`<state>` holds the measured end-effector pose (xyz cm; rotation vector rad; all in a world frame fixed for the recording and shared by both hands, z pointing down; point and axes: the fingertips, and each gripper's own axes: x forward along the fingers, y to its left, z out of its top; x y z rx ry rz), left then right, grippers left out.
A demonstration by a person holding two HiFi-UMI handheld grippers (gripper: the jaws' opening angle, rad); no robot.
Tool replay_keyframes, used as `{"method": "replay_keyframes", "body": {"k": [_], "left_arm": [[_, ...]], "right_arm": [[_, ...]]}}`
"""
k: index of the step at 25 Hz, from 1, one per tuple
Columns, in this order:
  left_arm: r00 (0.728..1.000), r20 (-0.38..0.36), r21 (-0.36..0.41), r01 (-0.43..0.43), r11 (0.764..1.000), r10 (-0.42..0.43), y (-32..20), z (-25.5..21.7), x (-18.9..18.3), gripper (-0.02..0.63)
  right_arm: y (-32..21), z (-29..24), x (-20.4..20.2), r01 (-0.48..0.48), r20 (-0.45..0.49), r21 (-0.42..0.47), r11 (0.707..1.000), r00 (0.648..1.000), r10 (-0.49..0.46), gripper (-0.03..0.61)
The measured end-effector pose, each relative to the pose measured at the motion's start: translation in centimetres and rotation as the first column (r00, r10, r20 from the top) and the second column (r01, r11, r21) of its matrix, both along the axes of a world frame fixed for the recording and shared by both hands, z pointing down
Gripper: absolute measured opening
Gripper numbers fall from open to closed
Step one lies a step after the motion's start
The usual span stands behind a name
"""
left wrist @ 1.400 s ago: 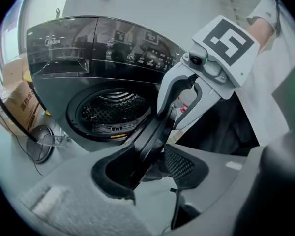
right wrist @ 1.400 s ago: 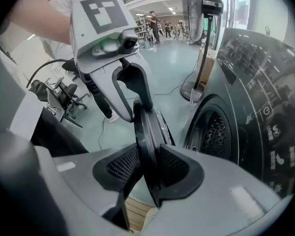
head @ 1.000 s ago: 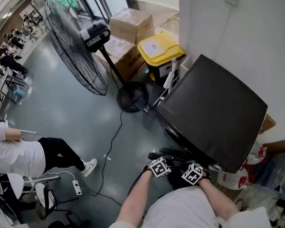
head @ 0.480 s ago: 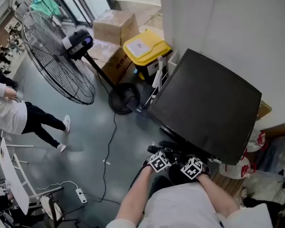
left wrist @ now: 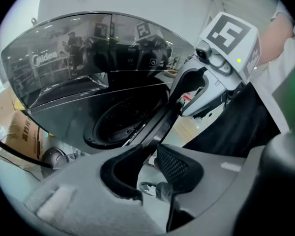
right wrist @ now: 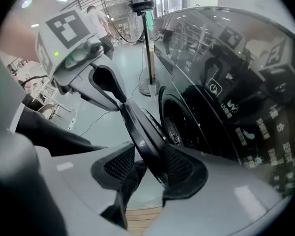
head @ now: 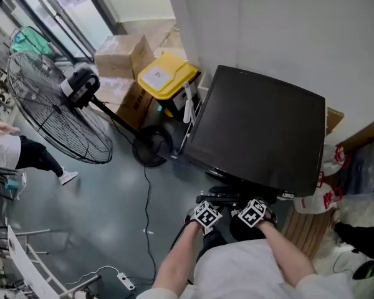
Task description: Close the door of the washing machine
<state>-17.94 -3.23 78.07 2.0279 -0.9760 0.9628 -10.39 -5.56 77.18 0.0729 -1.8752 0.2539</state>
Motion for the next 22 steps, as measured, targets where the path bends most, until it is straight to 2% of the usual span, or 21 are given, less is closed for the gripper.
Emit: {"method": "replay_keyframes", "body": {"k": [4, 8, 11, 13, 16, 18, 22], "left_arm": [[0.999, 0.033, 0.008, 0.042, 0.999, -0.042, 0.0, 0.2, -2.0, 0.059], [0.996, -0.007, 0.004, 0.088, 0.996, -0.088, 0.3, 0.8, -1.9, 0.048], [0.993, -0.032, 0.021, 0.115, 0.993, -0.114, -0.5, 0.9, -1.7, 0.028], [0.994, -0.029, 0.024, 0.109, 0.994, -0.108, -0.7, 0.7, -1.6, 0.005], [0.994, -0.035, 0.026, 0.106, 0.994, -0.105, -0.8, 0.7, -1.7, 0.003], [0.993, -0.031, 0.027, 0.114, 0.993, -0.114, -0.9, 0.6, -1.7, 0.003], [0.986, -0.026, 0.036, 0.166, 0.985, -0.165, -1.2, 0.7, -1.8, 0.003]], "right_arm": [[-1.4, -0.1, -0.2, -0.103, 0.008, 0.064, 0.993, 0.995, 0.102, 0.190], [-1.8, 0.1, 0.1, -0.205, 0.008, 0.112, 0.972, 0.979, 0.205, 0.202], [-2.3, -0.1, 0.5, -0.299, 0.020, 0.139, 0.944, 0.954, 0.300, 0.204], [-2.6, -0.6, 0.5, -0.396, 0.058, 0.119, 0.910, 0.918, 0.392, 0.206], [-3.1, -1.3, 1.0, -0.551, 0.117, 0.071, 0.831, 0.832, 0.542, 0.181], [-3.4, -1.6, 1.4, -0.617, 0.146, 0.050, 0.786, 0.783, 0.605, 0.153], [-3.3, -1.6, 1.9, -0.667, 0.209, 0.043, 0.744, 0.734, 0.646, 0.132]]}}
